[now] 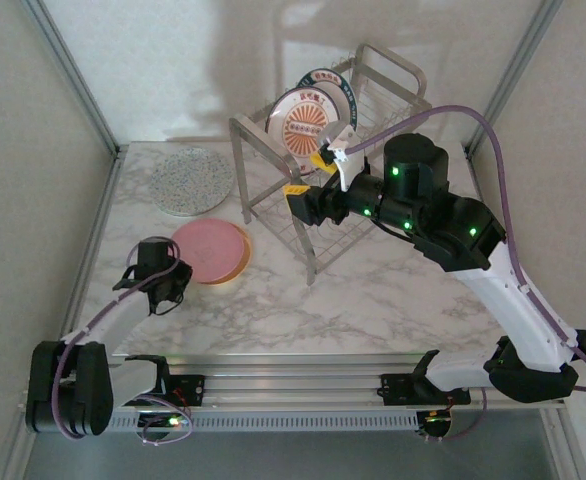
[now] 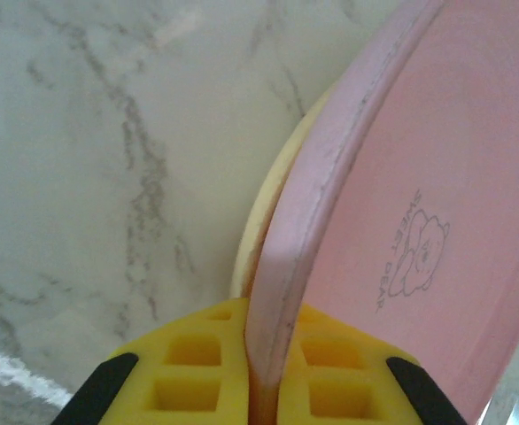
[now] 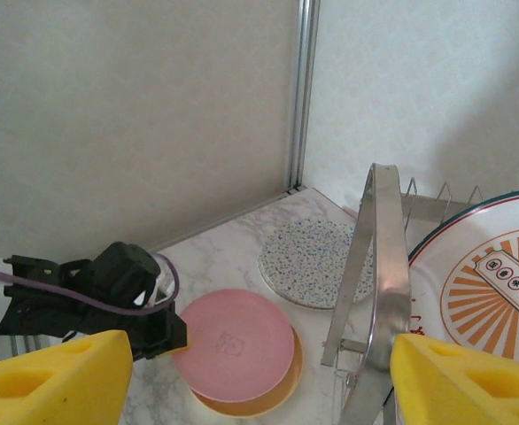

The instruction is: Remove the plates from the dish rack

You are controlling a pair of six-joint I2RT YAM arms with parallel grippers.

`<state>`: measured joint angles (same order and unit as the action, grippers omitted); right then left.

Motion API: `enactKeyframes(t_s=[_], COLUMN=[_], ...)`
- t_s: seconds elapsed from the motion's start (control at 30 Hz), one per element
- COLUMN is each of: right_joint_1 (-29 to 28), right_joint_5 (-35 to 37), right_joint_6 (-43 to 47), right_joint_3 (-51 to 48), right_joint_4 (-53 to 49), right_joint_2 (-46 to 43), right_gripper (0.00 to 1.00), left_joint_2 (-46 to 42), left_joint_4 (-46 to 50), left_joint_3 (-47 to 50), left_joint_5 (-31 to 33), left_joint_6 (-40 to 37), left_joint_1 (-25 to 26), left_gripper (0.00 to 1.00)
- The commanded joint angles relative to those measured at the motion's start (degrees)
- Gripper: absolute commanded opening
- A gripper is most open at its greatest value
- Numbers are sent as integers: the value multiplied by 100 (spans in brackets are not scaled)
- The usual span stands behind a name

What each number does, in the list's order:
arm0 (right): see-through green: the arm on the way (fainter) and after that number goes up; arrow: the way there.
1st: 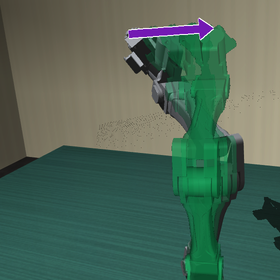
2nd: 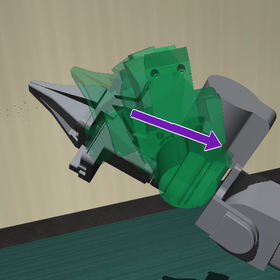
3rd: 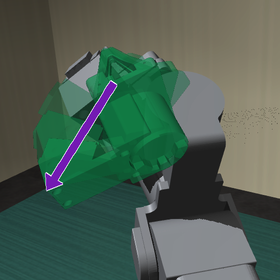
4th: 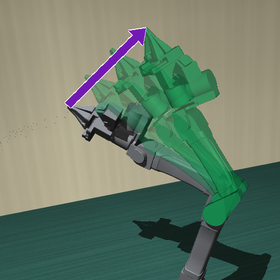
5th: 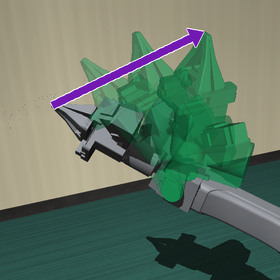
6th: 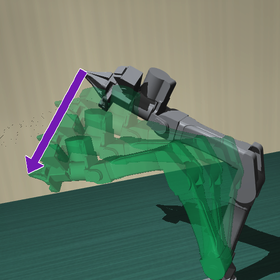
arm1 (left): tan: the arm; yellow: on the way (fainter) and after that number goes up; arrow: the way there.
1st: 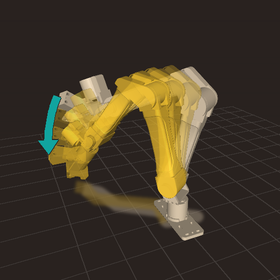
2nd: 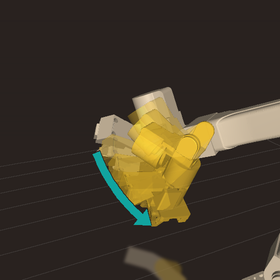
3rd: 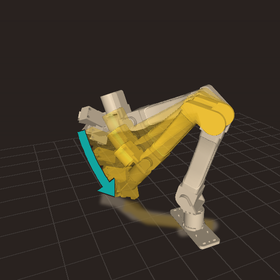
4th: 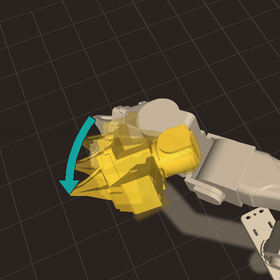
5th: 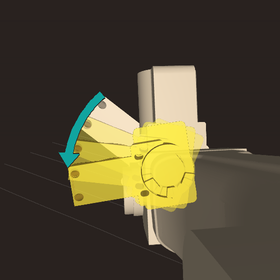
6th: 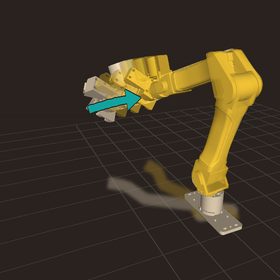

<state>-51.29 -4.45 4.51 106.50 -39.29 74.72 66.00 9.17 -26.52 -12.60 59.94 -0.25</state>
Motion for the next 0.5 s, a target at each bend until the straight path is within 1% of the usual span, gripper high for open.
enactKeyframes(t_s=[0.0, 0.27, 0.47], right_joint_1=[-55, -44, -47], right_joint_5=[76, 128, 133], right_joint_6=[54, 50, 46], right_joint_3=[-8, -64, -61], right_joint_4=[86, 127, 152], right_joint_2=[-23, -24, 16], right_gripper=[78, 78, 78], left_joint_2=[105, 63, 287], left_joint_4=[-179, 157, 305], left_joint_3=[-211, -482, -642], left_joint_5=[-57, 101, 174], left_joint_6=[-196, -306, -463], left_joint_1=[-40, 42, 170], left_gripper=[0, 0, 0])
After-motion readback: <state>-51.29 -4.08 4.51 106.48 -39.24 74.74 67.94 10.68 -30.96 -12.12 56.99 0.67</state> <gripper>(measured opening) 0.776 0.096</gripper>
